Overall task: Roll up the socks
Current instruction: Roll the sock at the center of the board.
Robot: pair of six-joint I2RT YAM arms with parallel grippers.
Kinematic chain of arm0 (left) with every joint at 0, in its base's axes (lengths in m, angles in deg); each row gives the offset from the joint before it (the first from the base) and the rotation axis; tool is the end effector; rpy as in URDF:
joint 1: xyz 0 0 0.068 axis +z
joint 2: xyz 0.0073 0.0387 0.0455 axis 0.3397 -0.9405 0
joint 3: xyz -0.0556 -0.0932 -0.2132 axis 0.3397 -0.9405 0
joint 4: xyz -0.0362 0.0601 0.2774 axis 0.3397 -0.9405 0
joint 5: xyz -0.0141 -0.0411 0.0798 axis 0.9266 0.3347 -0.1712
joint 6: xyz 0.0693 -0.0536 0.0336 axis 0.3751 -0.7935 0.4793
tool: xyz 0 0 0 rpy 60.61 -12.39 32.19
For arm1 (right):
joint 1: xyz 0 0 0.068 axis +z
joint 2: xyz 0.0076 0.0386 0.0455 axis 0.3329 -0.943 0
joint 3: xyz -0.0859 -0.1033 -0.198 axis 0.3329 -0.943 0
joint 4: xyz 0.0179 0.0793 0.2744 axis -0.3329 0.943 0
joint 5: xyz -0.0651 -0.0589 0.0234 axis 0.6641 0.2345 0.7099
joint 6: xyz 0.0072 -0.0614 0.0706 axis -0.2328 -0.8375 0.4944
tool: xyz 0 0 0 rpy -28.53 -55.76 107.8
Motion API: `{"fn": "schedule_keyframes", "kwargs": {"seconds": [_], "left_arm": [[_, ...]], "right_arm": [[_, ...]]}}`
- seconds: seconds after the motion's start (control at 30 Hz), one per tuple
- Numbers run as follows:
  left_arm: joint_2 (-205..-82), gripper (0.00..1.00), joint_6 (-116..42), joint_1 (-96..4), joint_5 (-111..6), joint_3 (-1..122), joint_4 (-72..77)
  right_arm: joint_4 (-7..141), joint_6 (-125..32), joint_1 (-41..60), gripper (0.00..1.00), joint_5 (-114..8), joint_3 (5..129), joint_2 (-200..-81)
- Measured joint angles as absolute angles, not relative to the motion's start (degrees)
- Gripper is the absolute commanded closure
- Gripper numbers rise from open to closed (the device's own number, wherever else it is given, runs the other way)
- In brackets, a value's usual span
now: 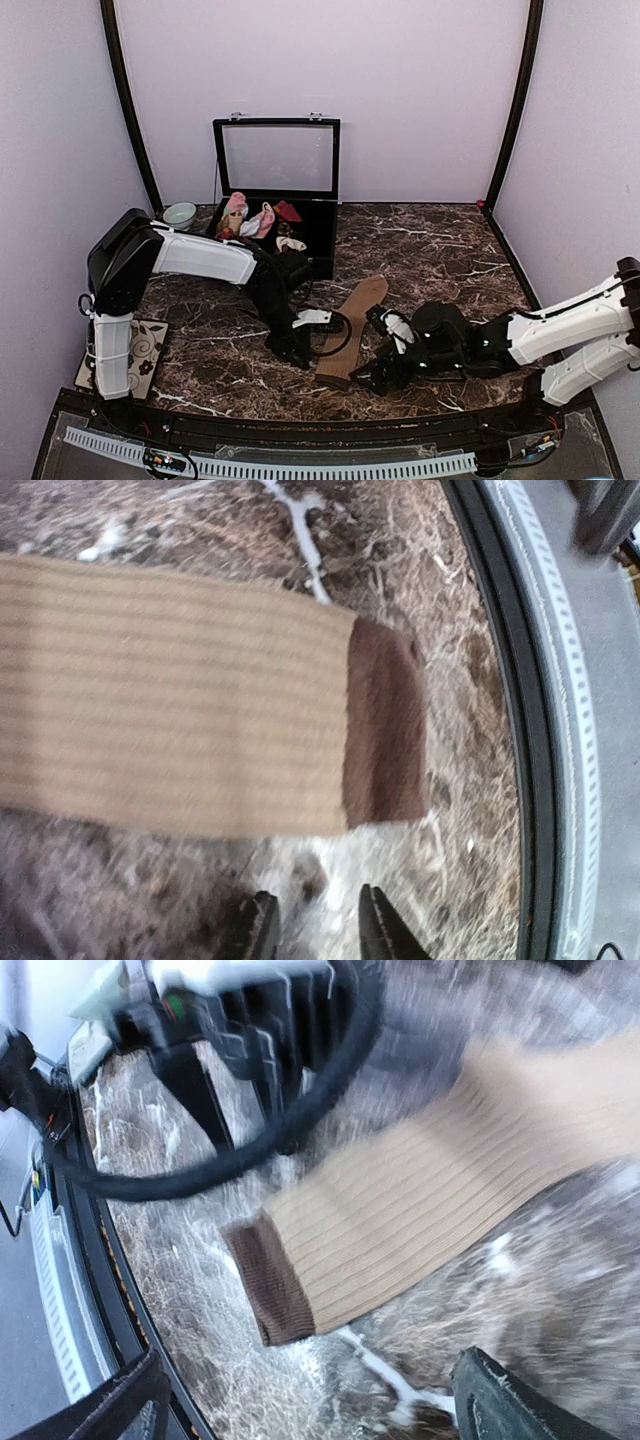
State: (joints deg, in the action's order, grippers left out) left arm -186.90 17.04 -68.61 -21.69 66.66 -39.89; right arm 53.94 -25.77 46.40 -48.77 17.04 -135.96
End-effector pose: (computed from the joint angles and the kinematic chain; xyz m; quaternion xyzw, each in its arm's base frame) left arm 0.2234 -0.3357 0.0497 0.6909 0.6358 -0.3382 0.0637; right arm 0.1224 0.2849 0.0686 -0.3068 0.8430 0.3388 0.2836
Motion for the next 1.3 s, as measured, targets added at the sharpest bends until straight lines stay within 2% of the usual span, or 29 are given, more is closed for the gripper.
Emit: {"fn": "schedule_keyframes", "kwargs": {"seconds": [0.1, 0.17, 0.27, 0.33, 0.4, 0.5, 0.6, 0.63, 0.67, 0.7, 0.73, 0.8, 0.9, 0.97, 1.07, 1.3], "left_arm": [[-183.99, 0.56, 17.04, -67.85, -23.96, 65.63, -39.89], [-180.06, 0.56, 17.28, -68.02, -25.8, 64.6, -38.73], [-172.71, 0.56, 18.81, -69.62, -30.72, 61.3, -34.38], [-169.52, 0.56, 19.51, -71.21, -33.36, 59.64, -32.17], [-168.82, 0.56, 19.42, -72.48, -34.83, 59.66, -30.38], [-170.2, 0.56, 18.48, -72.63, -36.58, 60.38, -29.13], [-172.56, 0.56, 16.69, -71.1, -38.85, 61.78, -28.54], [-173.15, 0.51, 15.75, -70.4, -39.88, 62.29, -28.39], [-173.45, 0.42, 14.39, -69.68, -41.14, 62.57, -27.8], [-173.59, 0.24, 12.84, -68.92, -42.7, 62.92, -27.26], [-173.63, 0.1, 11.92, -68.2, -43.88, 63.2, -26.69], [-173.74, 0.02, 7.79, -65.75, -44.95, 64.32, -26.05], [-176.03, 0.01, 3.64, -59.52, -41.71, 69.21, -28.46], [-178.42, 0.01, 2.96, -55.74, -38.15, 72.78, -30.32], [-179.05, 0.01, 2.33, -51.58, -35.61, 71.79, -30.32], [-173.24, 0.01, -2.07, -51.91, -39.29, 62.33, -26.16]], "right_arm": [[55.82, -25.73, 47.69, 0.01, -39.53, 15.07, -125.23], [55.51, -23.69, 47.82, 0.01, -33.47, 12.89, -117.1], [46.61, -18.82, 47.25, 0.01, -25.73, 2.09, -101.69], [42.2, -18.84, 46.84, 0.01, -24.16, -4.9, -94.52], [44.8, -20.66, 46.79, 0.01, -23.53, -6.94, -91.54], [48.43, -24.55, 47.38, 0.01, -25.06, -2.61, -96.81], [49.94, -29.18, 49.81, 0.01, -26.46, 4.34, -107.74], [49.89, -31.0, 50.81, 0.01, -27.37, 6.59, -112.18], [49.87, -32.9, 51.78, 0.03, -28.01, 8.49, -116.22], [49.83, -34.71, 52.69, 0.05, -28.58, 10.0, -119.85], [49.85, -36.42, 53.55, 0.1, -28.93, 11.12, -122.87], [50.09, -40.22, 55.78, 0.2, -29.32, 13.26, -129.34], [50.61, -45.33, 58.35, 0.35, -29.95, 15.99, -136.7], [50.35, -49.81, 59.47, 0.41, -30.76, 18.11, -141.25], [49.43, -52.13, 59.69, 0.46, -31.02, 18.72, -143.13], [46.42, -56.72, 59.69, 0.58, -31.72, 20.8, -150.49]]}}
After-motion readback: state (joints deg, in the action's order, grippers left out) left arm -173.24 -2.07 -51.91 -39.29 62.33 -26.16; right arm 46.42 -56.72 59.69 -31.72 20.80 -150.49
